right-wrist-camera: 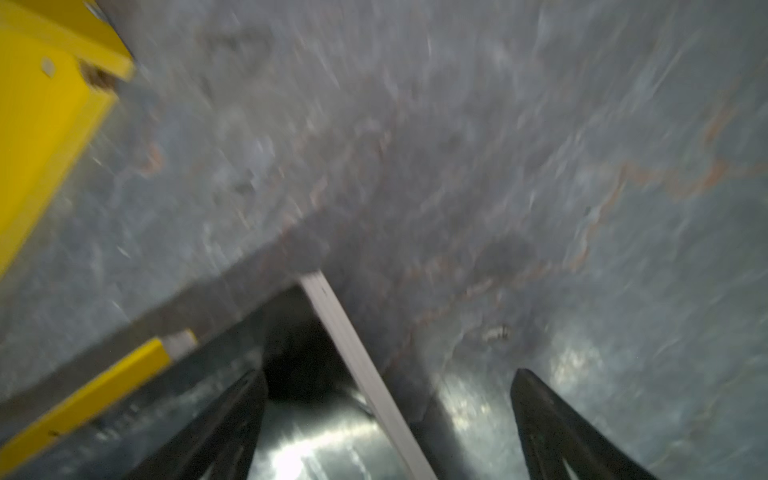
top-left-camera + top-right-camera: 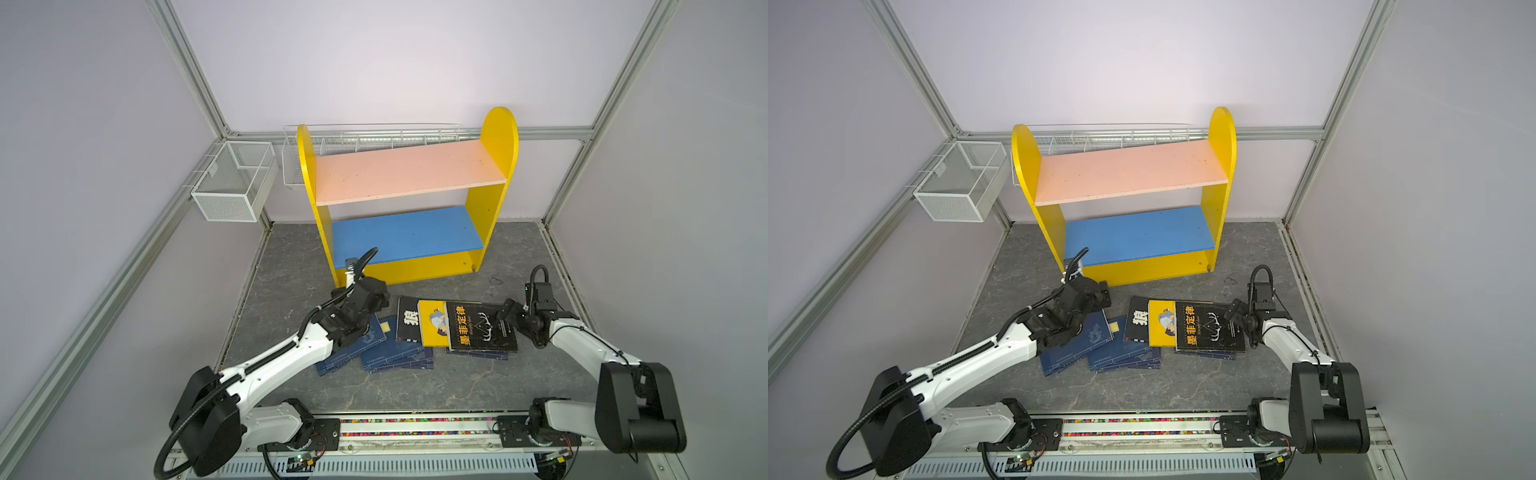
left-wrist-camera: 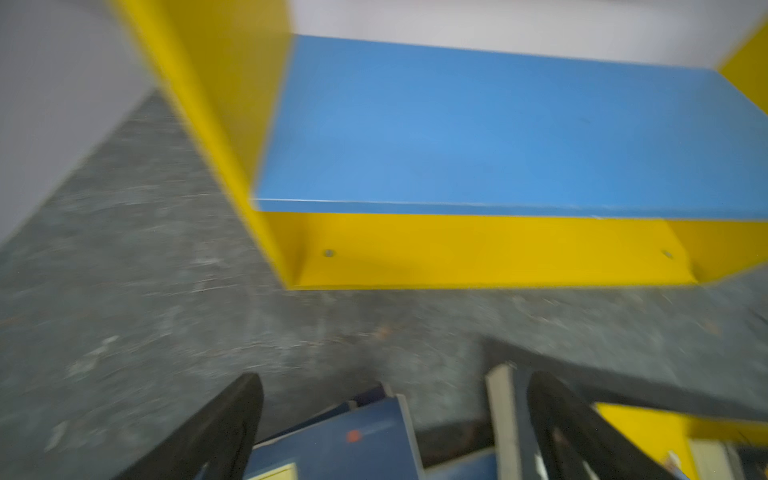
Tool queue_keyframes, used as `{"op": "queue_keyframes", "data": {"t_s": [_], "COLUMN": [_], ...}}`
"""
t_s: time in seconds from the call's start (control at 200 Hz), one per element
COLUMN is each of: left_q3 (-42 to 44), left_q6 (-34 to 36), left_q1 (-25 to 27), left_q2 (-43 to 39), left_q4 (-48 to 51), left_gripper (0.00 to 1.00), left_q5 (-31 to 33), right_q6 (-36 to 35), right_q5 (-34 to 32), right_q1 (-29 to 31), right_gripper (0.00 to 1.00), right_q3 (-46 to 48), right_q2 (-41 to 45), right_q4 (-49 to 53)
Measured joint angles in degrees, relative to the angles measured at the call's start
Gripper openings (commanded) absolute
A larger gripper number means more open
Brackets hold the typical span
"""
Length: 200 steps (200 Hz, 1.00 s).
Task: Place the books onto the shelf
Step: 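Reach both grippers toward the black Murphy's law book, then grasp the black book's edges with left and right grippers and lift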
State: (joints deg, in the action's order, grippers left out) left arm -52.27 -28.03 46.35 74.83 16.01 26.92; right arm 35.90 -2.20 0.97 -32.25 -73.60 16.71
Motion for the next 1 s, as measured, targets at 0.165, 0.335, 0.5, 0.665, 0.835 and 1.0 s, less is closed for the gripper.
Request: {"op": "queue_keyframes", "data": {"t_s": [0.165,0.335,0.5,0.665,0.835,1.0], "left_q3": [-10.67,-16.94,-17.55,-18.51,-21.07,-23.41], "left_q6": [11.19,19.65,21.92,23.8,25.57,26.58], "left_q1": [3.67,9.4,10.56,10.23,10.29,10.29], "left_q2": [10.6,19.61,25.2,27.43,28.98,32.37], "left_q4": [2.14,7.48,10.88,11.5,11.54,12.02], "left_gripper": [0.97,0.95,0.93,0.86,0.82,0.71], "left_q5": [-19.63,-25.73,-29.83,-34.07,-37.35,-38.69], "right_q6": [-0.2,-1.29,-1.88,-2.54,-4.07,-5.18], "right_q5": [3.19,6.56,8.57,10.01,12.22,15.8], "right_q1": [-0.17,-0.15,-0.17,-0.17,-0.13,1.09], "right_gripper": [0.94,0.94,0.93,0.93,0.91,0.87], "right_q3": [1.84,4.39,6.36,6.64,6.54,6.19], "right_q2": [6.29,11.08,12.61,11.32,9.62,8.87], "right_q4": [2.08,3.85,4.9,4.26,1.29,0.17]}}
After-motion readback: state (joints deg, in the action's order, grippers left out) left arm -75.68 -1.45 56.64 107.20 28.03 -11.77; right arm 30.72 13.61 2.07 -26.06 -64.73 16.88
